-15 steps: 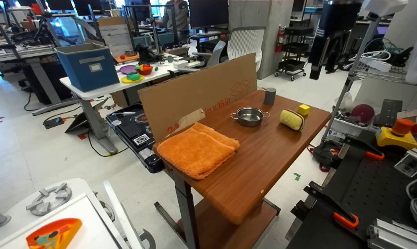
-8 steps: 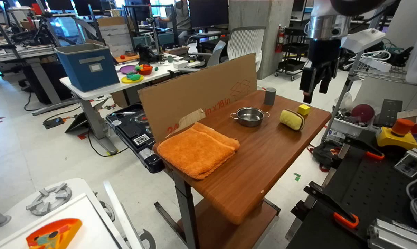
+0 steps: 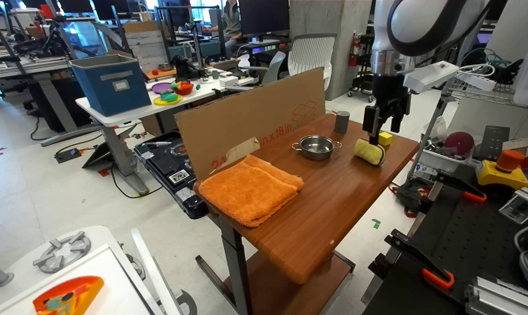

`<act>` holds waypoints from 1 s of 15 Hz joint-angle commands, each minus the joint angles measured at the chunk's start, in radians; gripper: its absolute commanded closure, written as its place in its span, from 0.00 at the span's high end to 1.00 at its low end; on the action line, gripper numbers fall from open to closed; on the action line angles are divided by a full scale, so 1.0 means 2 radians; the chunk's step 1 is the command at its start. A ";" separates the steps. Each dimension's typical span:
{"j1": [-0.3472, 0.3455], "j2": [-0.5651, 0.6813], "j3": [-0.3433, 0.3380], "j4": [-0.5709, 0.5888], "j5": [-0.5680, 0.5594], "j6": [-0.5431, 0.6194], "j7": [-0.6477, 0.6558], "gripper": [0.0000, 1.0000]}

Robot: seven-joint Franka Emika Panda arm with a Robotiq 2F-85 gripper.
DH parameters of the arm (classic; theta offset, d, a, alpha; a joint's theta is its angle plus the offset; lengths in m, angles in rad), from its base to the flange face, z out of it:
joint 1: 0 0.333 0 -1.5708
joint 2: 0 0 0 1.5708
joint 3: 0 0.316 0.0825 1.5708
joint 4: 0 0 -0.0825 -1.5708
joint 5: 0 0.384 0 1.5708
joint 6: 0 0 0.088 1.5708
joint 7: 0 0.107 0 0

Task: Move the plush toy

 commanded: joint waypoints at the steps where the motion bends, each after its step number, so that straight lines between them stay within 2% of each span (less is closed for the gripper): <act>1: 0.005 0.046 0.002 0.039 -0.007 0.003 0.026 1.00; 3: 0.008 0.061 0.003 0.051 -0.003 0.000 0.034 1.00; 4: 0.009 0.067 0.004 0.056 -0.001 -0.003 0.037 0.94; 5: 0.011 0.073 0.004 0.060 -0.002 -0.006 0.041 0.74; 8: 0.015 0.087 0.003 0.067 -0.002 -0.009 0.048 0.49; 10: 0.016 0.085 0.003 0.067 -0.001 -0.015 0.050 0.35; 12: 0.021 0.063 0.004 0.053 -0.002 -0.025 0.054 0.19; 15: 0.025 -0.004 0.029 0.009 0.013 -0.015 0.037 0.02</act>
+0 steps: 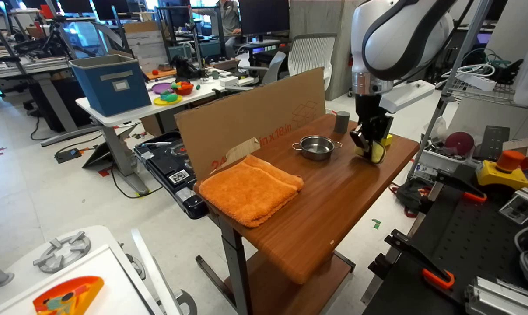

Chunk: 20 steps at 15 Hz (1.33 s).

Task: Move the plush toy

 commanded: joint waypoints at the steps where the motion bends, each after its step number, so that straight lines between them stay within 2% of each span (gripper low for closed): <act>1: 0.013 -0.093 0.032 -0.054 0.015 0.003 -0.002 0.02; 5: 0.036 -0.164 0.080 -0.077 0.046 -0.012 0.000 0.04; 9: 0.060 -0.160 0.098 -0.072 0.044 -0.011 0.022 0.04; 15: 0.059 -0.102 0.092 -0.072 0.033 -0.004 0.010 0.04; 20: 0.066 -0.047 0.073 -0.061 0.008 0.006 0.021 0.04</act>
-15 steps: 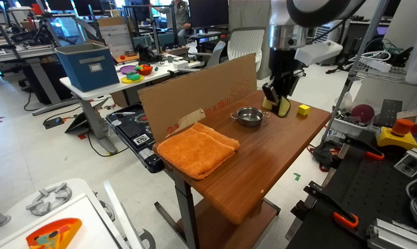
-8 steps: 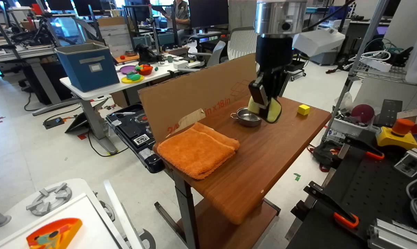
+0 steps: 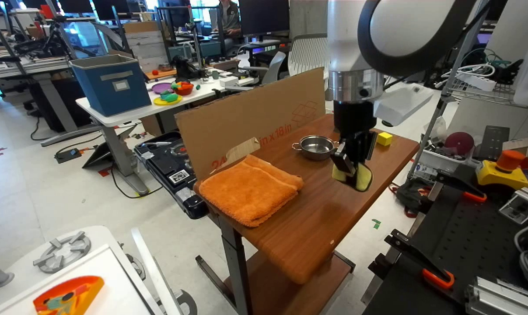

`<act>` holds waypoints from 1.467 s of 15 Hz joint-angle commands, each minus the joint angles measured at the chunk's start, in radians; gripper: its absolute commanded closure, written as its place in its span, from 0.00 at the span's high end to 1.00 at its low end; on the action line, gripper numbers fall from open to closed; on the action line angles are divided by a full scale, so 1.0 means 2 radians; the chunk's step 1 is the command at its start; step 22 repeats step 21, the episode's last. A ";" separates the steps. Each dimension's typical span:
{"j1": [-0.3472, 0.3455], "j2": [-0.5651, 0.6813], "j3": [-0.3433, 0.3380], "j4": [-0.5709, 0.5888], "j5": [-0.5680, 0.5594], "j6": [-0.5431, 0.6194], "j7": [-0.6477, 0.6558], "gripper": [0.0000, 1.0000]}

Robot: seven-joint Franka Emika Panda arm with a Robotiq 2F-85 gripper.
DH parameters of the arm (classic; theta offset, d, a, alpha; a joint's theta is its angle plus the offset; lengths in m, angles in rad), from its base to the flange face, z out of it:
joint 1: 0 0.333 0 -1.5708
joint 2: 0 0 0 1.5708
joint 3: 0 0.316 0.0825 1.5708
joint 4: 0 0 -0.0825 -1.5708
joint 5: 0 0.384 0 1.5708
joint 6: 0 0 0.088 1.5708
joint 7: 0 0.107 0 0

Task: Move the plush toy

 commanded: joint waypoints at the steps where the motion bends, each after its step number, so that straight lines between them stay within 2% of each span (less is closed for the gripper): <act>1: 0.006 0.038 -0.015 0.021 -0.027 0.009 0.007 0.04; 5: 0.017 0.060 -0.032 0.040 -0.066 0.008 0.019 0.04; 6: 0.017 0.064 -0.034 0.044 -0.071 0.005 0.021 0.40; 8: 0.017 0.067 -0.035 0.049 -0.075 0.000 0.019 0.48; 12: 0.020 0.043 -0.031 0.039 -0.073 -0.007 0.022 0.78; 14: 0.019 0.018 -0.030 0.031 -0.063 -0.035 0.030 0.92; 15: 0.014 0.049 -0.028 0.043 -0.067 -0.009 0.018 0.99; 16: 0.014 0.044 -0.027 0.042 -0.067 -0.013 0.019 0.82; 18: 0.014 0.046 -0.028 0.042 -0.067 -0.013 0.019 0.98; 22: 0.014 0.049 -0.028 0.042 -0.067 -0.012 0.019 0.99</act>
